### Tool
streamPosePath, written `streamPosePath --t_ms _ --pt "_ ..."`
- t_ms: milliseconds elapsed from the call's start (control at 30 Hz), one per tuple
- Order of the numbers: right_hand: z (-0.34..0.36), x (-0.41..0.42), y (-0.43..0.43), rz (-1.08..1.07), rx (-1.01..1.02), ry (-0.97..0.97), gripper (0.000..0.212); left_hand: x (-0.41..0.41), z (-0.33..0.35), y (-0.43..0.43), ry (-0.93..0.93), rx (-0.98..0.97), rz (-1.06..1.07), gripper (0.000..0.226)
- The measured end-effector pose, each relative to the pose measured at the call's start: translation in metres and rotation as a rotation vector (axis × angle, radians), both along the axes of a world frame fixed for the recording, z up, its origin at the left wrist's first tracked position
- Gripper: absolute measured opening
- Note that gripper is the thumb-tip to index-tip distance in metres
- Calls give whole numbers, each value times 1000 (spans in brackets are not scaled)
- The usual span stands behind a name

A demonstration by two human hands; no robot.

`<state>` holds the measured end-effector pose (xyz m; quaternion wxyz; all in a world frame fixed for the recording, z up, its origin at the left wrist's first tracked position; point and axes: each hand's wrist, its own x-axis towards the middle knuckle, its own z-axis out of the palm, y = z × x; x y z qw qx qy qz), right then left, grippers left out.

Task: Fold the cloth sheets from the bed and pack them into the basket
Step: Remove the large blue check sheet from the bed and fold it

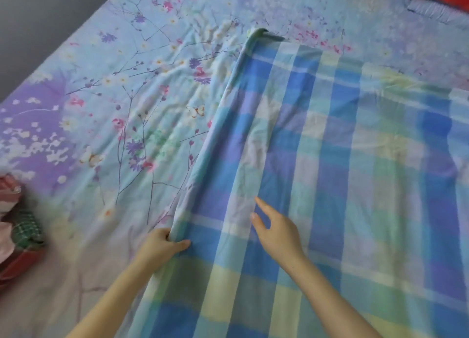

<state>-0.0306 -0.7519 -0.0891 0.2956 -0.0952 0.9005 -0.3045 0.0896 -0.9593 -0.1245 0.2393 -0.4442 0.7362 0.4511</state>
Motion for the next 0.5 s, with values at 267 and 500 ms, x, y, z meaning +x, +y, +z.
streamPosePath --t_ms 267,500 --pt "4 154 -17 -226 -193 -277 51 126 42 55 249 88 -79 30" --pt "-25 187 -59 -166 55 -266 22 178 16 86 219 221 25 32"
